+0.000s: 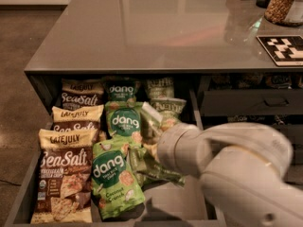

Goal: Pick green jalapeno chip bag from top drawer and place on counter

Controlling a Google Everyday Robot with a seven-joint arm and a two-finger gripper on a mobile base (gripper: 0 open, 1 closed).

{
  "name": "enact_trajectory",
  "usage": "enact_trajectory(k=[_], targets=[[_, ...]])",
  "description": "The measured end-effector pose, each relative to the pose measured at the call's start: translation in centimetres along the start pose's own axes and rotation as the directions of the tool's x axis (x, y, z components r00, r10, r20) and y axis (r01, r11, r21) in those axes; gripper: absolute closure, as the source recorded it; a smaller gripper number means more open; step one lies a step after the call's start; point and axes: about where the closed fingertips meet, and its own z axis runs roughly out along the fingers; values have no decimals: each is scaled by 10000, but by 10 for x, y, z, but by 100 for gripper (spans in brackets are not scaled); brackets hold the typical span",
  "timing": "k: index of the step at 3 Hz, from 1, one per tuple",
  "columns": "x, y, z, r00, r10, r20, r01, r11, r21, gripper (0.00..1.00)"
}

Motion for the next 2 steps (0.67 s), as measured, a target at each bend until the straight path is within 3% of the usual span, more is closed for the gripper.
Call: enact_trajectory(k=[1, 2], targets=[[-34, -42, -60, 9956, 556, 754, -566, 9983, 113, 100], [-10, -95, -97, 9931, 1173, 71, -1175, 9921, 444, 100]])
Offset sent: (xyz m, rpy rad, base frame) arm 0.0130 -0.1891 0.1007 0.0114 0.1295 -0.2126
